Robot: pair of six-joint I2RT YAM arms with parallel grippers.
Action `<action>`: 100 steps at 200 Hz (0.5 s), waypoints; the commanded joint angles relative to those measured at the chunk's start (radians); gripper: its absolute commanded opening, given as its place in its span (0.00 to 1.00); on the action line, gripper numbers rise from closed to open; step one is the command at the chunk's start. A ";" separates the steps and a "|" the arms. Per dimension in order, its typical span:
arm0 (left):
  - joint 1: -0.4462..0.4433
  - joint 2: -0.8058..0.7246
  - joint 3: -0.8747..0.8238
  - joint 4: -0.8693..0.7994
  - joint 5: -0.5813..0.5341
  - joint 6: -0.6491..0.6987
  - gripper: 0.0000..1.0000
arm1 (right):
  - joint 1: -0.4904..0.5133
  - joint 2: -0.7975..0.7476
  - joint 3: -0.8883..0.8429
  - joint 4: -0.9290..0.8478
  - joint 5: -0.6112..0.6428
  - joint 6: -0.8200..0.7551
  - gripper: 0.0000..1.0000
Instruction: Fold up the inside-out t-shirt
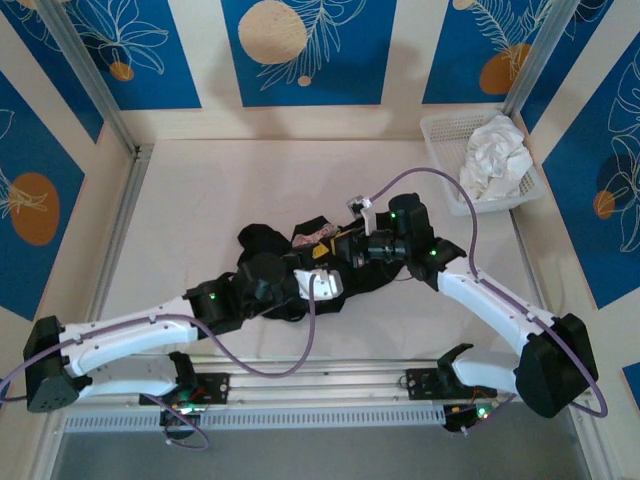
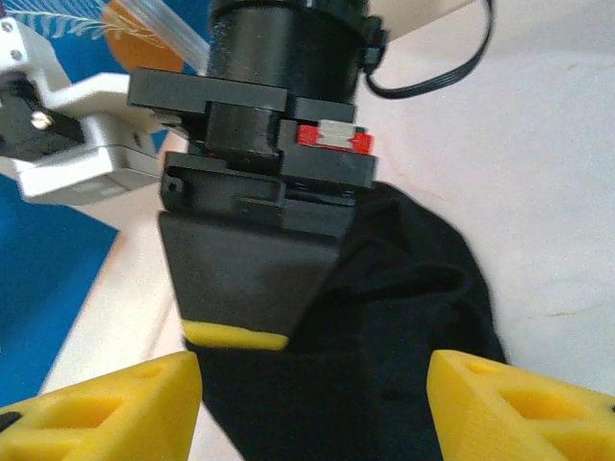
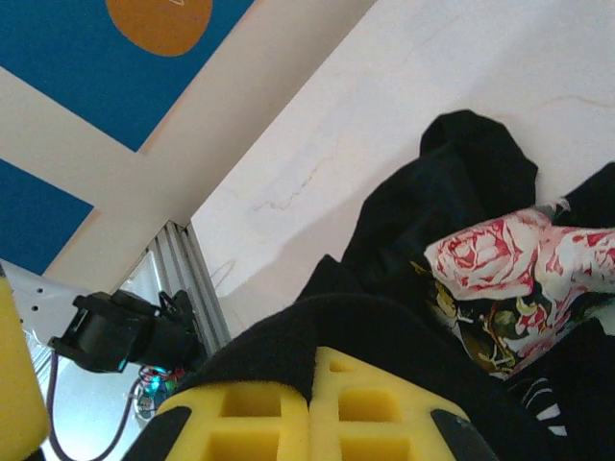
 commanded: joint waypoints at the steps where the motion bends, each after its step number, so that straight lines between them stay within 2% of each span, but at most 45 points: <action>1: -0.019 0.037 -0.016 0.094 -0.108 0.076 0.65 | 0.006 0.014 0.048 -0.029 0.012 0.042 0.00; 74: -0.024 0.115 -0.078 0.233 -0.186 0.096 0.66 | 0.003 0.045 0.068 -0.031 0.008 0.066 0.00; 100: -0.024 0.121 -0.110 0.306 -0.243 0.117 0.59 | 0.000 0.042 0.068 -0.037 0.012 0.068 0.00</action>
